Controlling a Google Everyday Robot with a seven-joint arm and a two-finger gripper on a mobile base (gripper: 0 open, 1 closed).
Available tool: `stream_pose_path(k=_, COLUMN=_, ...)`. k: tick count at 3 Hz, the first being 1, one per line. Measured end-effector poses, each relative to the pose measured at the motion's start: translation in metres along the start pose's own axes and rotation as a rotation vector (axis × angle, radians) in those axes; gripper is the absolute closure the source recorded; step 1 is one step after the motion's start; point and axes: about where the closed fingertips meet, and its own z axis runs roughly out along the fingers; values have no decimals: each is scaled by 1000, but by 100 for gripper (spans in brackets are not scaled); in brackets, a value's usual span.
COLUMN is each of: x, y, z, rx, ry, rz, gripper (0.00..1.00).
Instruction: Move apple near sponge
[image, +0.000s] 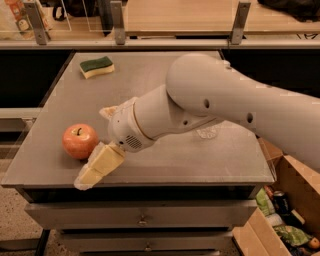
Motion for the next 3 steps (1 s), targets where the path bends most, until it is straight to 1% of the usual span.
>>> stream_pose_path(k=1, x=2, y=-5, z=13, rx=14, ry=-83, rz=11, gripper=0)
stream_pose_path(k=2, x=-1, y=-12, z=22, rx=27, ry=-146, rz=6, gripper=0)
stream_pose_path(k=3, x=-1, y=-18, z=28, rx=44, ry=-188, rz=7, gripper=0)
